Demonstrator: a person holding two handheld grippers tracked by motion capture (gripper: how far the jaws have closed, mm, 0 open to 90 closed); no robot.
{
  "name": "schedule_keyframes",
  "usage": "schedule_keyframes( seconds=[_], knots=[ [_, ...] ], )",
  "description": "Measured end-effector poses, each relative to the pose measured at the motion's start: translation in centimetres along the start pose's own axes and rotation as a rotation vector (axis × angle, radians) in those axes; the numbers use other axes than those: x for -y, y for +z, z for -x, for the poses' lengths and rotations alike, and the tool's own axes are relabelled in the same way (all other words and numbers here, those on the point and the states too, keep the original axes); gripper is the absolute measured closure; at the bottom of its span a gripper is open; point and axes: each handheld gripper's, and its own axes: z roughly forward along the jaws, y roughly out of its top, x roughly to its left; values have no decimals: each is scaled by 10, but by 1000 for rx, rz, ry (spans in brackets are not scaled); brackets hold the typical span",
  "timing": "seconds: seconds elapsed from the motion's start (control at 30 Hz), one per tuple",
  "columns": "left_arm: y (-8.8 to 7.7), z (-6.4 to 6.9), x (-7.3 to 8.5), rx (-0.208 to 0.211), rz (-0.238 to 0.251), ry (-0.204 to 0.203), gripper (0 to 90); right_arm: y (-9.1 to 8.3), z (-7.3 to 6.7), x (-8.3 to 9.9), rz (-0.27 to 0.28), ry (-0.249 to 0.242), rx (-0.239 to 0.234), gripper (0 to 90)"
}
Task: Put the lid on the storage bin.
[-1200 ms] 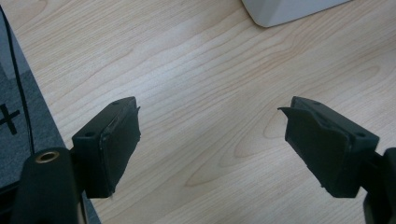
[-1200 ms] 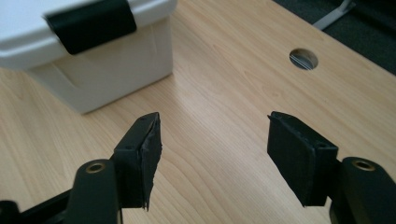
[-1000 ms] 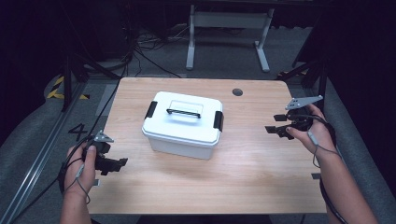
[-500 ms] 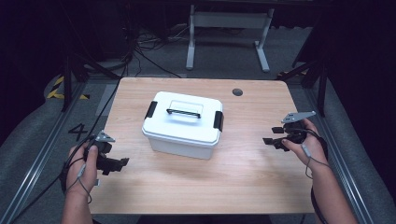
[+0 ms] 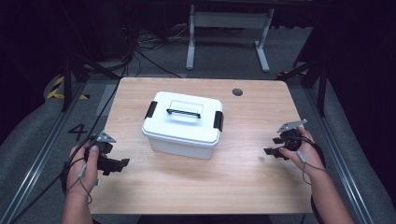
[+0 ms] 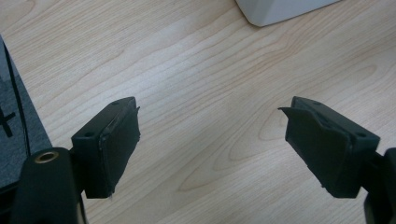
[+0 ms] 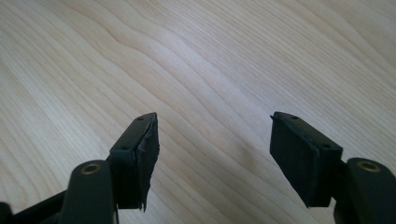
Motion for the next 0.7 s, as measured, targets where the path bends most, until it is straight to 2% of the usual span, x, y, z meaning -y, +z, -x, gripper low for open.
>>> schedule_keyframes(
  seconds=[0.1,0.13,0.23,0.4,0.43,0.53,0.63,0.7],
  knots=[
    [1,0,0,-6,-8,3,182,0,1,2,-52,6,17,340],
    [3,1,0,-6,-20,-8,181,0,1,2,-76,-3,26,343],
    [6,2,-1,-4,-30,2,181,1,1,4,-111,-8,50,343],
    [9,3,-3,10,-36,3,180,1,1,7,-117,13,50,338],
    [10,4,-3,15,-40,-1,180,1,2,9,-119,33,53,326],
    [13,5,-4,17,-54,-2,180,1,2,10,-124,49,51,323],
    [14,6,-4,22,-63,2,179,1,3,11,-118,56,59,321],
    [15,6,-5,20,-59,-1,178,0,4,10,-90,75,70,305]
  ],
)
